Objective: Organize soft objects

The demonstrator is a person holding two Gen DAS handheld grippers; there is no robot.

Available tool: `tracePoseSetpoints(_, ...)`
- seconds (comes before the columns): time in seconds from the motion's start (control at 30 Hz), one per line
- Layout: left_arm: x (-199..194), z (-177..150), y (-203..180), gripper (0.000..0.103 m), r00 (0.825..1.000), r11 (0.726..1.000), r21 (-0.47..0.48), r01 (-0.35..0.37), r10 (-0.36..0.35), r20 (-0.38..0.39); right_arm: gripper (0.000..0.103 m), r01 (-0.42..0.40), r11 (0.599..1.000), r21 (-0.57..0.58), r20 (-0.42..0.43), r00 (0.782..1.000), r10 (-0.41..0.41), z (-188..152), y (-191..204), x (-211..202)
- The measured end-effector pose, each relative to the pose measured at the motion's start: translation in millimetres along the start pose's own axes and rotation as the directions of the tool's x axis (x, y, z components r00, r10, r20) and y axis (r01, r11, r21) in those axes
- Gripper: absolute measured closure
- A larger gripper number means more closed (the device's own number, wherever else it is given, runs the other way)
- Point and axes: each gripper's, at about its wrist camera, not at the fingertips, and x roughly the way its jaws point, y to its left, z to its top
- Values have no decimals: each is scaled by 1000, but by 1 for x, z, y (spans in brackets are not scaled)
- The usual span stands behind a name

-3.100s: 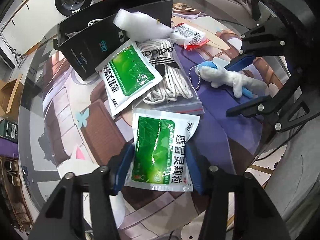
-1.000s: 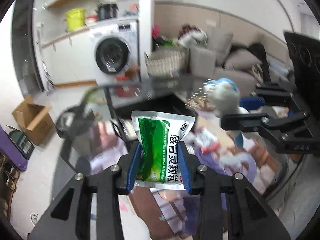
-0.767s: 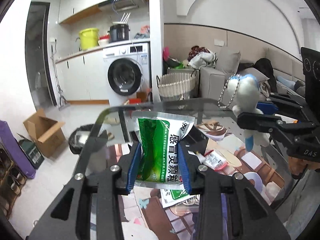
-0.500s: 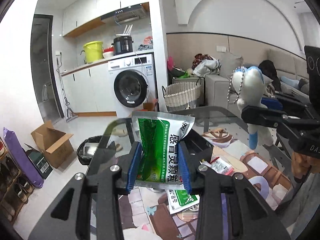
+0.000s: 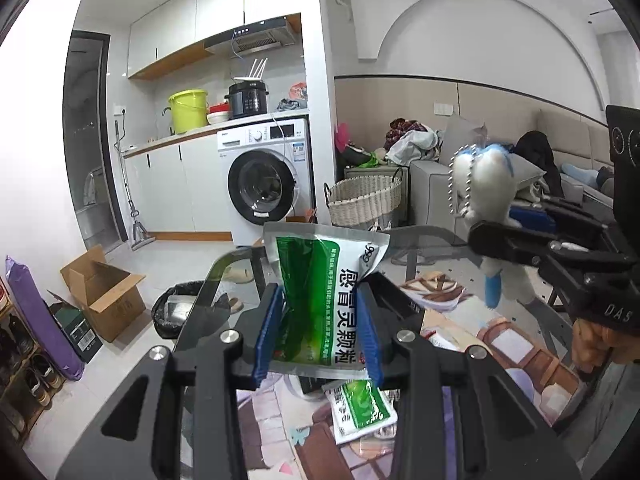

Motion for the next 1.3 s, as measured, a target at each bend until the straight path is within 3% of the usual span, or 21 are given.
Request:
tracePoseSetpoints(0.33, 28, 32, 8, 67, 997, 998, -57, -11, 16, 82, 79, 43, 999, 18, 38, 998, -44, 22, -25, 38)
tracePoseSetpoints(0.63, 78, 47, 22, 67, 995, 992, -125, -36, 47, 86, 79, 85, 994, 72, 70, 993, -90, 46, -61, 87)
tracePoseSetpoints(0.87, 100, 54, 34, 67, 991, 986, -156, -58, 76, 109, 79, 102, 986, 134, 46, 993, -109, 44, -92, 117)
tracePoseSetpoints(1.1, 120, 53, 37, 67, 997, 984, -170, -54, 63, 44, 79, 110, 984, 140, -6, 994, -111, 35, -99, 128)
tracePoseSetpoints(1.3, 149, 44, 38, 67, 995, 981, -193, -27, 8, -101, 79, 110, 984, 139, -170, 982, -85, 20, -101, 158)
